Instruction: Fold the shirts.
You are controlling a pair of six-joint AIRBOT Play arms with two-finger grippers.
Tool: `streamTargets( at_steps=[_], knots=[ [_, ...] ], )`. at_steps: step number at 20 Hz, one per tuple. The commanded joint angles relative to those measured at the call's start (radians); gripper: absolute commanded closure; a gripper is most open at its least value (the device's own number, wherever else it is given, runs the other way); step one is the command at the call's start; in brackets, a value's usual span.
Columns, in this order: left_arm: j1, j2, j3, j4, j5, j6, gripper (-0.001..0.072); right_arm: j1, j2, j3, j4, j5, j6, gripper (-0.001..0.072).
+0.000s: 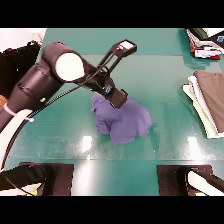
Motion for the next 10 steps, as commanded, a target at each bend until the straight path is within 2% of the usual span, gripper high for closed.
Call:
streamTargets(
  at_steps=[1, 6, 10],
  knots=[
    [0.061, -0.036, 0.006, 0.009, 0.025, 0.028, 0.0155, 0.0, -0.001, 0.001, -0.001, 0.006, 0.0, 0.0693],
    [0.33, -0.095, -0.024, 0.01, 0.019, -0.015, 0.0155, 0.0, -0.002, 0.001, 0.0, 0.027, 0.0, 0.0693],
    [0.438, -0.245, -0.103, -0.122, 0.034, -0.018, 0.0155, 0.0, -0.003, 0.001, -0.001, 0.047, 0.0, 0.0693]
  ],
)
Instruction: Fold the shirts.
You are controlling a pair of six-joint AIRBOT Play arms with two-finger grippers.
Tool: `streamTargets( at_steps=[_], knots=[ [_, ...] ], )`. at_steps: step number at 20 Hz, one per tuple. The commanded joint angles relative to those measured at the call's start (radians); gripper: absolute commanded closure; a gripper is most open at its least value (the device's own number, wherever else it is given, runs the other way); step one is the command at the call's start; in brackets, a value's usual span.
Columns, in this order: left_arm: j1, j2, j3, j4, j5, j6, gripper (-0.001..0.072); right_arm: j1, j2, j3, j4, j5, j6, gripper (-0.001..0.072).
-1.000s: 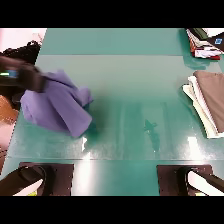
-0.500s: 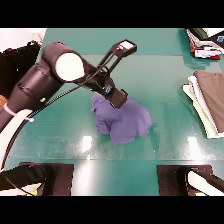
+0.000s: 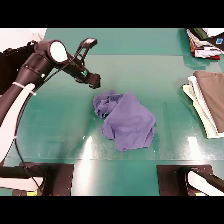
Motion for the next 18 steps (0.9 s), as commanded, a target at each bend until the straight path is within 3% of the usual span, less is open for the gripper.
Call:
streamTargets(
  at_steps=[1, 5, 11, 13, 17, 18],
  knots=[
    [0.086, -0.129, -0.046, -0.092, 0.011, -0.009, 0.0155, 0.0, 0.0, 0.001, 0.0, 0.021, 0.0, 0.0693],
    [0.085, -0.238, -0.046, -0.133, 0.03, -0.009, 0.0155, 0.0, 0.0, 0.001, 0.0, 0.04, 0.0, 0.0693],
    [0.085, -0.265, -0.046, -0.188, 0.05, -0.019, 0.017, 0.0, -0.008, -0.003, 0.0, 0.041, 0.0, 0.0693],
    [0.083, -0.266, -0.046, -0.201, 0.05, -0.019, 0.0453, 0.0, -0.008, -0.027, 0.002, 0.04, 0.0, 0.0693],
    [0.063, -0.266, -0.046, -0.191, 0.055, -0.016, 0.0484, 0.0, -0.007, -0.114, 0.002, 0.045, 0.001, 0.0693],
    [0.063, -0.265, -0.046, -0.192, 0.056, -0.014, 0.0685, 0.0, -0.007, -0.141, 0.001, 0.051, 0.0, 0.0693]
  ],
)
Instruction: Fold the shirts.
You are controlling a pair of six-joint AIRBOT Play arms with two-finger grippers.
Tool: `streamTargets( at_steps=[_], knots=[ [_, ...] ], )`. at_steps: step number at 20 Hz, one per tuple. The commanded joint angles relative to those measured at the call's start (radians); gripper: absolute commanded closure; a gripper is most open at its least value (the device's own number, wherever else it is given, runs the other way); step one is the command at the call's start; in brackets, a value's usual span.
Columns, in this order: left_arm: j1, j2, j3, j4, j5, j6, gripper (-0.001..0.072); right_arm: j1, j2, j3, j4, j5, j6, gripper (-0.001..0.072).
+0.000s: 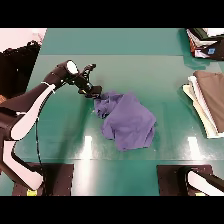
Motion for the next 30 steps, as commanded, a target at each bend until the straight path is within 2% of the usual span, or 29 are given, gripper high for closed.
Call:
streamTargets(
  at_steps=[1, 6, 7, 8, 9, 10, 15, 21, 22, 24, 25, 26, 27, 30],
  knots=[
    [-0.005, -0.002, 0.008, -0.002, -0.005, 0.003, 0.0684, 0.0, 0.0, -0.082, -0.001, 0.019, 0.0, 0.0693],
    [0.064, 0.065, 0.129, 0.036, -0.046, 0.006, 0.0685, 0.0, 0.005, -0.324, -0.009, 0.086, 0.0, 0.0689],
    [0.076, 0.081, 0.154, 0.043, -0.049, 0.015, 0.0684, 0.001, 0.004, -0.395, -0.006, 0.095, 0.0, 0.0629],
    [0.085, 0.097, 0.175, 0.046, -0.054, 0.031, 0.0684, 0.002, 0.003, -0.466, -0.006, 0.095, 0.0, 0.0458],
    [0.089, 0.107, 0.192, 0.048, -0.058, 0.035, 0.0684, 0.002, 0.003, -0.547, -0.006, 0.084, 0.0, 0.0332],
    [0.089, 0.113, 0.198, 0.05, -0.053, 0.05, 0.0684, 0.005, 0.003, -0.625, -0.003, 0.061, 0.0, 0.0328],
    [0.088, 0.111, 0.199, 0.049, -0.045, 0.053, 0.0684, 0.138, -0.006, -0.919, 0.057, -0.17, 0.0, 0.033],
    [0.088, 0.111, 0.2, 0.049, -0.076, 0.054, 0.0684, 0.322, -0.193, -0.872, 0.078, -0.247, 0.0, 0.0337],
    [0.088, 0.111, 0.2, 0.049, -0.085, 0.054, 0.0684, 0.342, -0.225, -0.848, 0.077, -0.257, 0.0, 0.0361],
    [0.088, 0.111, 0.2, 0.05, -0.102, 0.055, 0.0684, 0.37, -0.267, -0.806, 0.068, -0.275, -0.001, 0.049],
    [0.088, 0.112, 0.2, 0.05, -0.108, 0.055, 0.0684, 0.377, -0.279, -0.788, 0.068, -0.278, -0.001, 0.0561],
    [0.088, 0.113, 0.2, 0.05, -0.11, 0.055, 0.0684, 0.377, -0.284, -0.769, 0.068, -0.284, -0.001, 0.0669],
    [0.088, 0.113, 0.209, 0.05, -0.121, 0.055, 0.0685, 0.373, -0.28, -0.751, 0.068, -0.292, -0.001, 0.0693],
    [0.089, 0.135, 0.291, 0.062, -0.148, 0.056, 0.0685, 0.317, -0.222, -0.663, 0.048, -0.298, 0.0, 0.0694]
  ],
)
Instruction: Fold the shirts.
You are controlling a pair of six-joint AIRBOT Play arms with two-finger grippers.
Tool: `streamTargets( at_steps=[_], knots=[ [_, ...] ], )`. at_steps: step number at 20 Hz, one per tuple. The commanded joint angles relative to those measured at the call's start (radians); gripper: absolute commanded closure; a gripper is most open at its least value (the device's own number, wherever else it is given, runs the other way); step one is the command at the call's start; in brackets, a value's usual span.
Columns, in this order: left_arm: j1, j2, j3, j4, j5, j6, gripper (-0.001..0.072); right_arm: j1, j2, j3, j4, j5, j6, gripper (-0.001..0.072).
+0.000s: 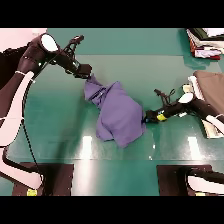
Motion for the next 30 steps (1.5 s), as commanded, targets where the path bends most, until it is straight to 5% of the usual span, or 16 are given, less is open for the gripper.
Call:
streamTargets(
  at_steps=[1, 6, 16, 26, 30],
  knots=[
    [0.001, 0.039, 0.085, 0.03, -0.018, 0.001, 0.0685, -0.05, 0.062, 0.113, -0.03, 0.0, 0.002, 0.0695],
    [0.001, 0.237, 0.262, 0.171, 0.024, 0.027, 0.0685, -0.21, 0.262, 0.378, -0.135, 0.012, 0.019, 0.0694],
    [0.001, 0.695, 0.269, 0.178, 0.251, 0.053, 0.0684, -0.316, 0.469, 0.861, -0.137, 0.018, -0.006, 0.0694],
    [0.001, 0.869, 0.278, 0.123, 0.357, 0.045, 0.0685, -0.316, 0.38, 1.276, -0.137, 0.149, -0.005, 0.0694],
    [0.001, 0.82, 0.193, 0.343, 0.296, 0.03, 0.0685, -0.312, 0.314, 1.185, -0.134, 0.156, 0.058, 0.0694]
  ],
)
